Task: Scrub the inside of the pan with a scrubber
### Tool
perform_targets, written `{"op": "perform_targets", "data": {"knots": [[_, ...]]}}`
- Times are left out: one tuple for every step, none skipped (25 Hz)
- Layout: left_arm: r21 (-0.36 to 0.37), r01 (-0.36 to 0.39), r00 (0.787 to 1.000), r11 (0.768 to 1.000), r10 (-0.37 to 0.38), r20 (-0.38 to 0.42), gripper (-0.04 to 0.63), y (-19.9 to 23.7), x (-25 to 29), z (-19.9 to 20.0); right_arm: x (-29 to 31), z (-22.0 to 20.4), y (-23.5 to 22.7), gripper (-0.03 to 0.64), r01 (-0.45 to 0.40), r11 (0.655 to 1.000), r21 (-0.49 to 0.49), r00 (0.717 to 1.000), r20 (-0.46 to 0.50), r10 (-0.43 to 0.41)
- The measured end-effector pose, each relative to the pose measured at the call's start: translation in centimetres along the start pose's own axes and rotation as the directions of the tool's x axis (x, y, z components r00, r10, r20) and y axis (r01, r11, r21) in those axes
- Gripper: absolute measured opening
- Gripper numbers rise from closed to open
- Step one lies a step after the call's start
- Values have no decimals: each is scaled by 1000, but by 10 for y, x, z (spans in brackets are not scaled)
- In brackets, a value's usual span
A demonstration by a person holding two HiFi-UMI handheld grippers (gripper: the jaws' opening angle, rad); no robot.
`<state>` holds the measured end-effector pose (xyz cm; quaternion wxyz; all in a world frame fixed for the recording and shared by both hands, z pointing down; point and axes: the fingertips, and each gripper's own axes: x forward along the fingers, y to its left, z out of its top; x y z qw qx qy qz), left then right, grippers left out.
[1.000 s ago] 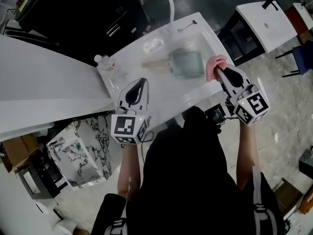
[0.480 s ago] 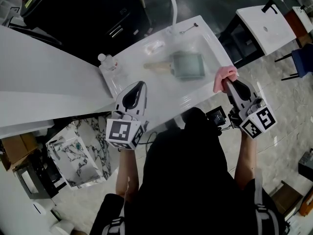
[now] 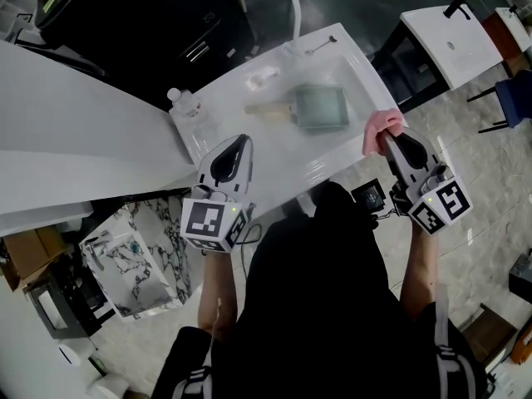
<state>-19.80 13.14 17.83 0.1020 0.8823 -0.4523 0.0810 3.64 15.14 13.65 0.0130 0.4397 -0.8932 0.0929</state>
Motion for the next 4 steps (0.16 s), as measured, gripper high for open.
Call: {"op": "perform_targets", "data": {"knots": [[-2,0,1000,1000,0,0,43,0,-1,0,0,0,1,35,-1,1000,-2,1000,0,1],[-3,0,1000,1000,0,-1,43,0,-1,0,1,0,1,35,-2,1000,-3,1000,-1,2],[-4,0,1000,1000,0,-2,43,0,-1,-1,1,-1,2,35,-3,1000,-5,1000,-2,3],[-5,0,1000,1000,0,-2,43,0,-2,-1,2,-1,2,35,-4,1000,-7,1000,-3,4]]}}
